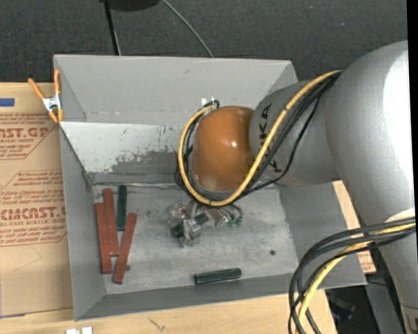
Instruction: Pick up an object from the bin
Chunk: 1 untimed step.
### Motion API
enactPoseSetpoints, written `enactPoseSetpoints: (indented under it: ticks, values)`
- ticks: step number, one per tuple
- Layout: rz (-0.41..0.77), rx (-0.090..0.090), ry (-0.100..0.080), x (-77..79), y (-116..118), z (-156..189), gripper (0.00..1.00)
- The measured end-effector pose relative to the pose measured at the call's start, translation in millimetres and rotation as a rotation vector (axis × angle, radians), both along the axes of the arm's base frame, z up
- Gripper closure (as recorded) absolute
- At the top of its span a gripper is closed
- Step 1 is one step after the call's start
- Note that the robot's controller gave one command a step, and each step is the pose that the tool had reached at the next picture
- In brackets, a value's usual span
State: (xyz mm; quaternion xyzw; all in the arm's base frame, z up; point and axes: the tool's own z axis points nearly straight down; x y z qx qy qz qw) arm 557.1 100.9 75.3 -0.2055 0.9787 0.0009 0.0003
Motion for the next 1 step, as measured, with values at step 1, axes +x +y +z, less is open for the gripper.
enactPoseSetpoints:
  ticks: [1]
  values:
    - [0.022, 0.000, -0.005, 7.8, -19.2, 152.5, 1.00]
